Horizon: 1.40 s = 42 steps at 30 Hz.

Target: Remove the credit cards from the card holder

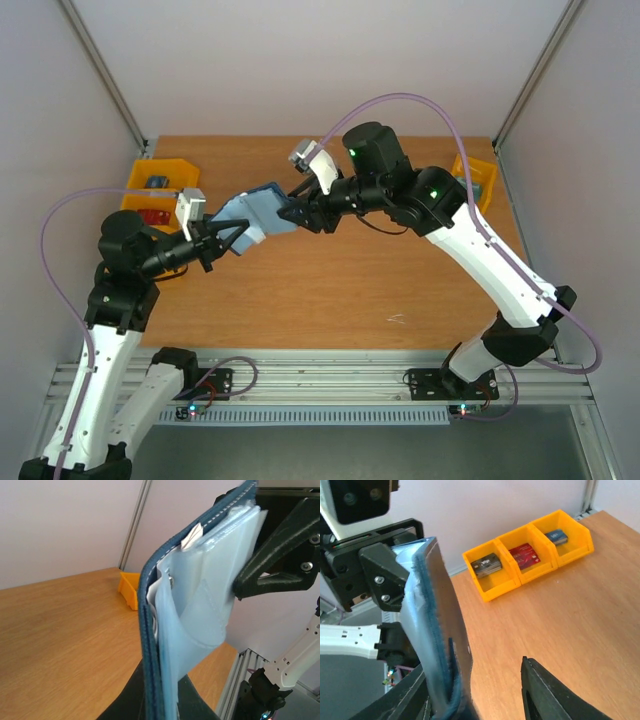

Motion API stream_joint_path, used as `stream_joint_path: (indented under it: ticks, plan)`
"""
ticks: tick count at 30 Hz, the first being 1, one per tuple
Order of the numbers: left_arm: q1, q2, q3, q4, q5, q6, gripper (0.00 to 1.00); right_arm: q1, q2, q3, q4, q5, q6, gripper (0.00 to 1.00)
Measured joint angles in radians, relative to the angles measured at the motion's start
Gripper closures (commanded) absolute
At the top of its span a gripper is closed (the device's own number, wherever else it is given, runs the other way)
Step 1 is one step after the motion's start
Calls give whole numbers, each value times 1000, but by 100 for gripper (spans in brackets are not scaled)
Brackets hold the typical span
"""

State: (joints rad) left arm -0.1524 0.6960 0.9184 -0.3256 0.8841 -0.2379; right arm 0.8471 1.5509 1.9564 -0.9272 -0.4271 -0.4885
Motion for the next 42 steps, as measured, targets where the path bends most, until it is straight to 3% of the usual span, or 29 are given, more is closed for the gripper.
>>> stream_joint_path:
  ticks: [21, 30, 33, 35, 37, 39, 42]
  plan:
    - [0, -3, 0, -6, 23, 27, 100, -29, -11, -5, -24, -31, 8, 34]
    - [0, -3, 0, 8, 50, 25, 100, 56, 80, 21, -7, 35, 3, 44]
    - [2, -3, -3, 8, 48, 21, 100, 68, 98, 34, 1, 33, -3, 65]
    - [2, -3, -4, 9, 50, 18, 91, 68, 99, 37, 8, 22, -5, 76]
    - [2, -3, -5, 14, 50, 14, 67, 69, 99, 38, 16, 4, -5, 85]
    - [2, -3, -8, 23, 59, 6, 48, 69, 100, 39, 24, -11, 0, 95]
    - [0, -3, -10, 38, 78, -1, 35, 69, 100, 39, 27, -16, 10, 99]
